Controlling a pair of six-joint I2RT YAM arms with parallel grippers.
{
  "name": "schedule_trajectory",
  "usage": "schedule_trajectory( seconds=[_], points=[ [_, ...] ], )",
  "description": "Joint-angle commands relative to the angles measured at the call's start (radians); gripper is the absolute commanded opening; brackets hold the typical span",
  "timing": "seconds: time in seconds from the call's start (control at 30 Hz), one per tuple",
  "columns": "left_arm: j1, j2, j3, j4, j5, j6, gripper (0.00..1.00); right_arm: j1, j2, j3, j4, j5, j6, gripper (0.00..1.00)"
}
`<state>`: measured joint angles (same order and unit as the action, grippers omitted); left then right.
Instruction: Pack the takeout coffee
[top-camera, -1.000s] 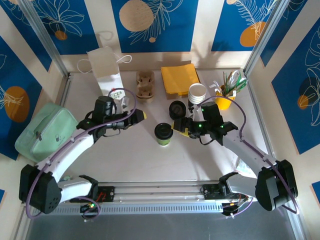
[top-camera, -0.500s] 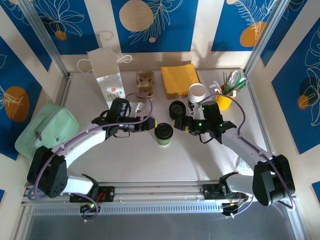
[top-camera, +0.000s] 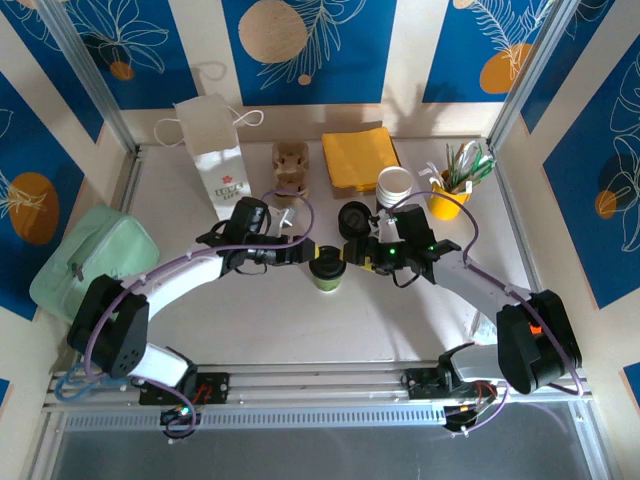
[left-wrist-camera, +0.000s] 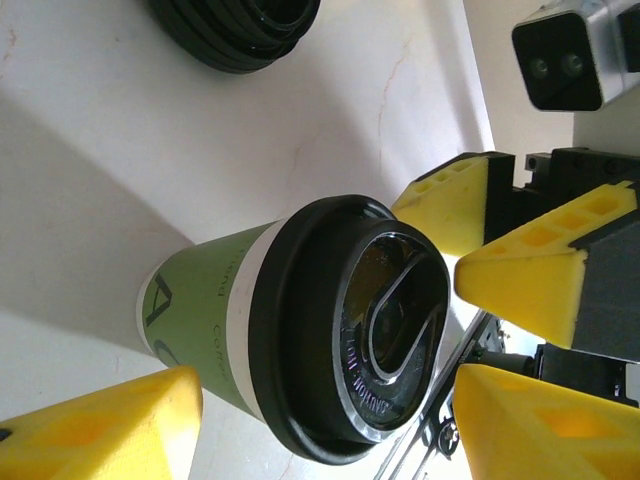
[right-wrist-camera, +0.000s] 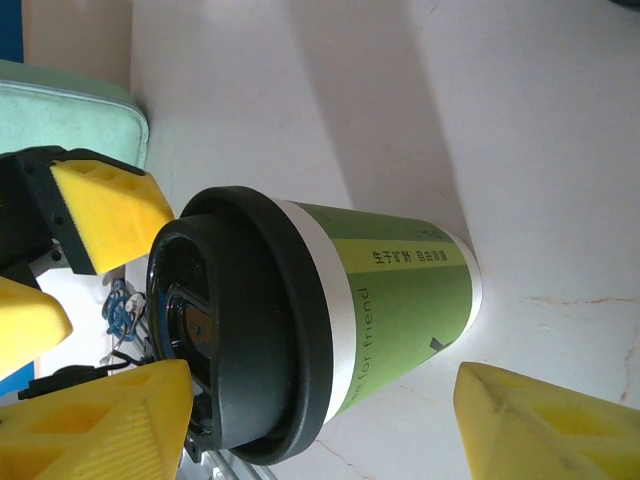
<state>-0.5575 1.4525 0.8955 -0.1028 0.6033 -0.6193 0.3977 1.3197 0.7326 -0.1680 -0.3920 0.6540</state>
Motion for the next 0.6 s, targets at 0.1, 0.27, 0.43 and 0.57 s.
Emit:
schedule_trajectory(
  seconds=[0.1, 0.27, 0.43, 0.57],
  points=[
    [-0.011, 0.011, 0.017, 0.029, 0.036, 0.019, 0.65, 0.015, 0.016, 0.033, 0.002, 0.003, -0.014, 0.70],
    [-0.013, 0.028, 0.018, 0.031, 0.048, 0.021, 0.62, 0.018, 0.016, 0.034, -0.002, 0.015, -0.017, 0.69],
    [-0.012, 0.049, 0.019, 0.031, 0.058, 0.021, 0.56, 0.021, 0.024, 0.041, -0.008, 0.021, -0.020, 0.69],
    [-0.014, 0.059, 0.008, 0.037, 0.055, 0.022, 0.55, 0.023, 0.030, 0.043, -0.011, 0.025, -0.022, 0.69]
  ],
)
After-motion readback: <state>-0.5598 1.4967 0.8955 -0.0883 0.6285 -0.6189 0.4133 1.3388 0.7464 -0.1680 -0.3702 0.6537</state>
